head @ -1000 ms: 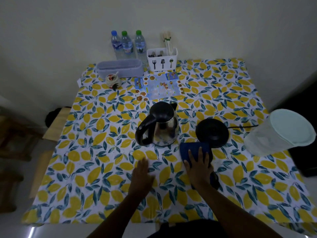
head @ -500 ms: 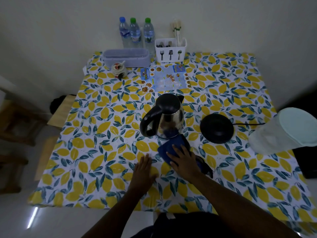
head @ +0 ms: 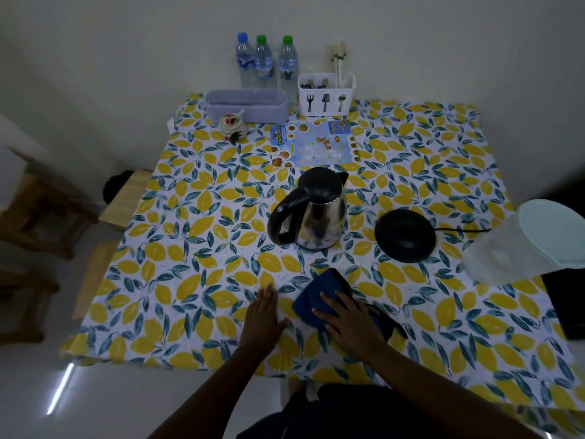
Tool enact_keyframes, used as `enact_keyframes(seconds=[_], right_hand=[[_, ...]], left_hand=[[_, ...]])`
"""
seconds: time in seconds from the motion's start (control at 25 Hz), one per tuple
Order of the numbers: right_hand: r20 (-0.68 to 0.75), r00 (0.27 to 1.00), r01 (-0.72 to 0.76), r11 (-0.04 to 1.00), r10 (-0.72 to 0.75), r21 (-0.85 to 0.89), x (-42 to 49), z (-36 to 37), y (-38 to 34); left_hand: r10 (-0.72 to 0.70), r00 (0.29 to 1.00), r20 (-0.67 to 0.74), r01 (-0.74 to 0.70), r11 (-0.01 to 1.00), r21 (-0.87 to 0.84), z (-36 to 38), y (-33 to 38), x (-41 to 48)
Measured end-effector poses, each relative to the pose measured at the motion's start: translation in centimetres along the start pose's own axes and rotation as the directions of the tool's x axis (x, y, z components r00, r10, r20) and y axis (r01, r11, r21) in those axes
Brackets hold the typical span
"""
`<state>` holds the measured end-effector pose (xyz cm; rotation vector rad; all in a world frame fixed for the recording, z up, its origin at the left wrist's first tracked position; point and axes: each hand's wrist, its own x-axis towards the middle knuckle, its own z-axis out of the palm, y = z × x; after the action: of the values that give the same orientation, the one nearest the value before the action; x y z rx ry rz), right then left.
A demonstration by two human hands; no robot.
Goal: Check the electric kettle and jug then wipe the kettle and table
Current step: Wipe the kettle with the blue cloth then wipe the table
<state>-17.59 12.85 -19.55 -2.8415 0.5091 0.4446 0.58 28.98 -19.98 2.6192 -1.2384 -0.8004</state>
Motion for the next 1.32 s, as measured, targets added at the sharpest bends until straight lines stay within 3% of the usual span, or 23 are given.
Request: enact_keyframes(seconds=[0.2, 0.36, 0.44, 0.52, 0.72, 0.92, 1.08, 1.16, 1.32], right_hand=[[-0.030, 0.980, -0.194, 0.980, 0.195, 0.040, -2.4, 0.6, 4.1], [-0.070, 0.882, -0.451, 0.878, 0.466, 0.159, -2.9, -0.9, 7.4], [-0.079, 0.828, -0.521, 0.814, 0.555, 0.256, -2.5, -1.4, 7.6], [-0.064, 0.790, -0.579, 0.777, 0.609, 0.248, -1.7, -1.5, 6.8], [-0.034, 0.834, -0.538, 0.825, 0.551, 0.170, -0.4, -1.5, 3.6], [0.007, 0.957, -0.290, 0.952, 0.291, 0.104, -0.9, 0.4, -2.6], [0.038, 0.993, -0.109, 0.994, 0.108, 0.020, -2.9, 1.2, -3.2], [0.023, 0.992, -0.126, 0.992, 0.126, -0.006, -3.1, 0.8, -1.4], [-0.043, 0.917, -0.395, 0.917, 0.397, 0.044, -1.0, -1.4, 3.7]], left_hand=[[0.002, 1.000, 0.016, -0.001, 0.999, -0.046, 0.1, -0.1, -0.2], [0.028, 0.998, 0.057, -0.027, 0.999, -0.020, -0.4, -0.3, -0.2], [0.039, 0.995, 0.096, -0.038, 0.999, -0.013, -0.6, -0.4, -0.2], [0.049, 0.990, 0.132, -0.048, 0.999, -0.010, -0.8, -0.6, -0.2], [0.064, 0.987, 0.147, -0.062, 0.998, -0.016, -0.7, -0.9, -0.1], [0.057, 0.988, 0.140, -0.058, 0.998, -0.001, -0.5, -1.0, -0.2], [0.060, 0.987, 0.149, -0.060, 0.998, -0.001, -0.4, -1.0, 0.0], [0.059, 0.987, 0.151, -0.058, 0.998, -0.013, -0.5, -1.0, -0.1], [0.062, 0.985, 0.158, -0.060, 0.998, -0.014, -0.4, -1.1, 0.0]])
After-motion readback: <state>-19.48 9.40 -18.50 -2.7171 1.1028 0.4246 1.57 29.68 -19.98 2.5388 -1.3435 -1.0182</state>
